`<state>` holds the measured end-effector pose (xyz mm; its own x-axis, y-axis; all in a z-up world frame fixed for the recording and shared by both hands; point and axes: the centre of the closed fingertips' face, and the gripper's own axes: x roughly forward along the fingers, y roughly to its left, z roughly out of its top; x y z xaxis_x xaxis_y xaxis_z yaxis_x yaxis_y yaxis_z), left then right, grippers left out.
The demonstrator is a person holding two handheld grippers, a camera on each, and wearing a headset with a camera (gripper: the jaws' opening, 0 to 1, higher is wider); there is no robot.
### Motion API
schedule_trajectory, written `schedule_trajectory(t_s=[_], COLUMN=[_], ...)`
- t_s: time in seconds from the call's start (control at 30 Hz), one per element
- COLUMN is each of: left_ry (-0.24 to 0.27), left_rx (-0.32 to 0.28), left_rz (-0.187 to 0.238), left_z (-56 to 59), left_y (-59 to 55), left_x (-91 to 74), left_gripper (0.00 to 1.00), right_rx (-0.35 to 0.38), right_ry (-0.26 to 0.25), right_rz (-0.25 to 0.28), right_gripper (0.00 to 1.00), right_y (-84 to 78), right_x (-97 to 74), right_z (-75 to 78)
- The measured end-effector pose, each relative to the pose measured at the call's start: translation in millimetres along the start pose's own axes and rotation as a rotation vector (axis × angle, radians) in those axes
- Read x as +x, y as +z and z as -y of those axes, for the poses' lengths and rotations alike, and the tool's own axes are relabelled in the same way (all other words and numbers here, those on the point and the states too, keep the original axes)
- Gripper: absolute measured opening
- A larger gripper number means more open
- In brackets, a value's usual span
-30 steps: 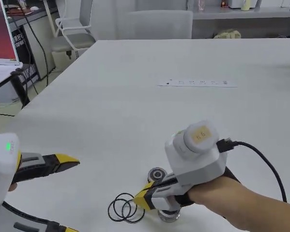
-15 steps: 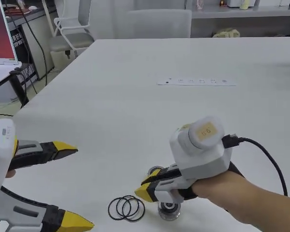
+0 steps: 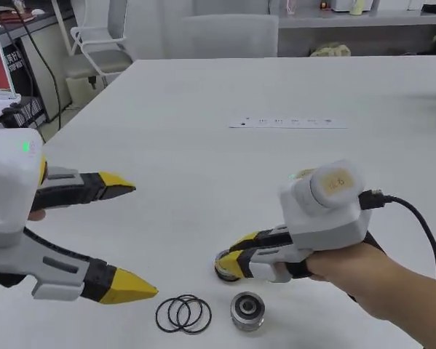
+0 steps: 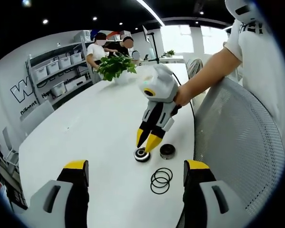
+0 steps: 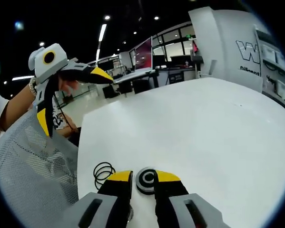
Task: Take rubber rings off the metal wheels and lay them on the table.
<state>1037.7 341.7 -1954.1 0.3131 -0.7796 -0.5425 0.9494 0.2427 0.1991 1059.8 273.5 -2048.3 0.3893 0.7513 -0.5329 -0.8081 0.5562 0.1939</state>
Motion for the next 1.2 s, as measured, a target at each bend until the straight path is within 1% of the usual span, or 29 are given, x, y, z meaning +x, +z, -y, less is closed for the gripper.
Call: schedule_trajectory(t_s=[0.07,0.17,0.27,0.33,0.47,0.53,0.57,0.63,0.67,0.7,0.77,0.87,1.0,1.1,1.2], left_ry=[-0.013,-0.029,-0.045,-0.049,-0.066,-0.078,-0.079,-0.075,-0.075,-0.074,-0.074,-0.074,-0.061,-0.046,-0.042], left_rx=[0.014,0.034,0.05,0.075,0.097,0.09,0.087,0.081,0.082,0.078,0.05,0.049,-0.02,-0.083,-0.1], left_rz=[0.011,0.023,0.027,0.038,0.083,0.09,0.091,0.085,0.088,0.094,0.107,0.106,0.093,0.075,0.061], left_z=[-1.6,-4.6,-7.8,-10.7,-13.4,-13.1,-13.2,-15.2,-15.8,-16.1,-15.4,-13.1,-13.4,-12.9,-12.7], left_y=[5.7,12.9,19.2,24.5,38.1,42.4,42.9,43.6,44.1,44.7,45.2,38.1,18.5,-0.5,-11.3], left_x=[5.8,14.8,24.6,31.8,46.3,54.4,56.0,65.7,70.6,74.0,83.7,96.4,108.3,112.5,114.3], left_gripper=[0.78,0.77,0.73,0.71,0.7,0.67,0.64,0.54,0.52,0.51,0.54,0.53,0.5,0.45,0.41], right_rx=[0.002,0.004,0.002,-0.001,0.001,-0.005,-0.005,-0.006,-0.007,-0.009,-0.009,-0.009,-0.01,-0.008,-0.005], right_ry=[-0.019,-0.027,-0.034,-0.039,-0.055,-0.056,-0.054,-0.049,-0.049,-0.049,-0.046,-0.042,-0.042,-0.042,-0.04], right_rz=[-0.003,-0.003,-0.007,-0.012,-0.033,-0.044,-0.047,-0.051,-0.052,-0.053,-0.055,-0.058,-0.058,-0.058,-0.061], right_gripper=[0.15,0.15,0.17,0.17,0.17,0.16,0.16,0.17,0.17,0.16,0.17,0.17,0.17,0.17,0.17], right_y=[-2.6,-5.4,-8.8,-11.5,-17.8,-20.6,-21.6,-22.2,-22.3,-22.4,-22.7,-23.8,-23.9,-24.0,-25.6], right_x=[-1.9,-5.2,-7.7,-9.2,-9.8,-9.6,-9.4,-8.9,-8.7,-8.5,-8.5,-8.7,-9.2,-9.8,-9.3], right_z=[6.1,10.6,14.0,16.2,21.2,21.4,21.1,20.2,19.9,19.7,18.8,17.8,17.2,16.9,16.9])
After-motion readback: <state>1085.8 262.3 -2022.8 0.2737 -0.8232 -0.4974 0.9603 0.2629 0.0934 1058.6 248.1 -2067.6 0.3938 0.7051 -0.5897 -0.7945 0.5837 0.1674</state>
